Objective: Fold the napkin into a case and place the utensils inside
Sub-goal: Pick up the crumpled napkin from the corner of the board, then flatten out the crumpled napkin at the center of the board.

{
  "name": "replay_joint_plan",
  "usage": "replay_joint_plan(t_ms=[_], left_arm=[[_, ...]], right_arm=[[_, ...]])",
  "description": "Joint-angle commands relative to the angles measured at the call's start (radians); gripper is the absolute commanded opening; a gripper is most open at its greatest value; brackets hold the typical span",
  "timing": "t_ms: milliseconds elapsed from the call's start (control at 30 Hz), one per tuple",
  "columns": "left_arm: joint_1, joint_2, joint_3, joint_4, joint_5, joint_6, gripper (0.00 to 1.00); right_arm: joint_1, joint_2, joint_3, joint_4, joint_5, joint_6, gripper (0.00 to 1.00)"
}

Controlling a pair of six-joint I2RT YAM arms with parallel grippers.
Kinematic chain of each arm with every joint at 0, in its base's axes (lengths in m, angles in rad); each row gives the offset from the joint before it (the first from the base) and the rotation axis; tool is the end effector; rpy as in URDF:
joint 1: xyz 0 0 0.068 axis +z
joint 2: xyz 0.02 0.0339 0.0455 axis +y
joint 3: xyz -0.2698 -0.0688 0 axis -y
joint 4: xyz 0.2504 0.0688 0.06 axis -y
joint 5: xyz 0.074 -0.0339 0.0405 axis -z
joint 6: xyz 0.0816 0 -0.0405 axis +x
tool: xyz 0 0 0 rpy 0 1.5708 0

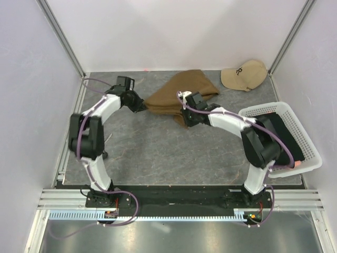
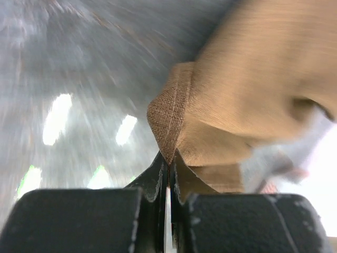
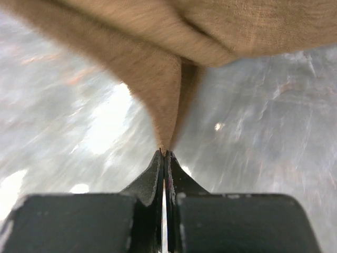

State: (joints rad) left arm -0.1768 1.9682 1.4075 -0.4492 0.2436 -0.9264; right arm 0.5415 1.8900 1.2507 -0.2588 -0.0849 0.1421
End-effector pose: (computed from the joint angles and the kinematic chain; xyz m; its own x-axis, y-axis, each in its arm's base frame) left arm 0.4394 -0.0985 0.1502 -0.7382 -0.6563 -0.1563 -0.4880 0.6794 -0.5480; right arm 0.3719 0.2318 0.1470 -0.7426 -0.2820 -0.6074 -0.4583 0.8754 0.1539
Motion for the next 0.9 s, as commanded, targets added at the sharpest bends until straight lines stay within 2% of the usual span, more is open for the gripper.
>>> replay_joint_plan(t_ms=[0, 33, 100, 133, 167, 233, 267, 367, 467, 567, 633, 667, 700, 733, 800, 833, 867], left_arm=[[0.0, -0.355, -0.053, 0.004, -0.041, 0.122, 0.02], [0.0, -0.473, -0.094, 0.003, -0.044, 0.159, 0.02], [0.0, -0.592, -0.136, -0.008, -0.05, 0.191, 0.02], [0.0, -0.721, -0.169, -0.016, -0.064, 0.224, 0.02], [0.0, -0.783, -0.182, -0.034, -0.069, 0.239, 0.02], [0.0, -0.915, -0.199, -0.057, -0.108, 0.297, 0.02], [0.0, -1.034, -0.2, -0.063, -0.127, 0.314, 0.02], [0.0, -1.193, -0.191, -0.066, -0.194, 0.365, 0.02], [0.0, -1.218, -0.151, -0.056, -0.21, 0.393, 0.02], [0.0, -1.133, -0.125, -0.011, -0.176, 0.397, 0.02], [0.0, -1.01, -0.111, 0.058, -0.121, 0.379, 0.02], [-0.001, -0.953, -0.104, 0.082, -0.107, 0.371, 0.02], [-0.001, -0.853, -0.087, 0.111, -0.083, 0.351, 0.02], [-0.006, -0.789, -0.068, 0.166, -0.066, 0.344, 0.02], [-0.022, -0.676, 0.014, 0.21, -0.044, 0.34, 0.02], [-0.05, -0.549, 0.053, 0.225, -0.047, 0.347, 0.02], [-0.062, -0.49, 0.092, 0.233, -0.05, 0.351, 0.02]], right_arm=[[0.165, -0.323, 0.01, -0.245, 0.19, -0.007, 0.0], [0.199, -0.369, 0.009, -0.287, 0.212, 0.0, 0.0], [0.317, -0.504, 0.016, -0.403, 0.279, 0.034, 0.0], [0.368, -0.543, 0.03, -0.451, 0.304, 0.051, 0.0], [0.491, -0.602, 0.071, -0.495, 0.332, 0.069, 0.0], [0.633, -0.637, 0.131, -0.617, 0.384, 0.141, 0.0], [0.778, -0.647, 0.197, -0.652, 0.398, 0.169, 0.0], [1.014, -0.634, 0.297, -0.749, 0.465, 0.296, 0.0], [1.107, -0.653, 0.311, -0.754, 0.553, 0.387, 0.0], [1.08, -0.727, 0.27, -0.74, 0.746, 0.421, 0.0], [0.99, -0.772, 0.248, -0.717, 0.758, 0.398, 0.0], [0.853, -0.813, 0.218, -0.696, 0.711, 0.343, 0.0], [0.766, -0.828, 0.204, -0.665, 0.668, 0.314, 0.0], [0.603, -0.835, 0.191, -0.654, 0.622, 0.286, 0.0], [0.459, -0.809, 0.167, -0.631, 0.506, 0.203, 0.0], [0.325, -0.787, 0.155, -0.619, 0.47, 0.18, 0.0], [0.266, -0.732, 0.127, -0.608, 0.417, 0.163, 0.0]])
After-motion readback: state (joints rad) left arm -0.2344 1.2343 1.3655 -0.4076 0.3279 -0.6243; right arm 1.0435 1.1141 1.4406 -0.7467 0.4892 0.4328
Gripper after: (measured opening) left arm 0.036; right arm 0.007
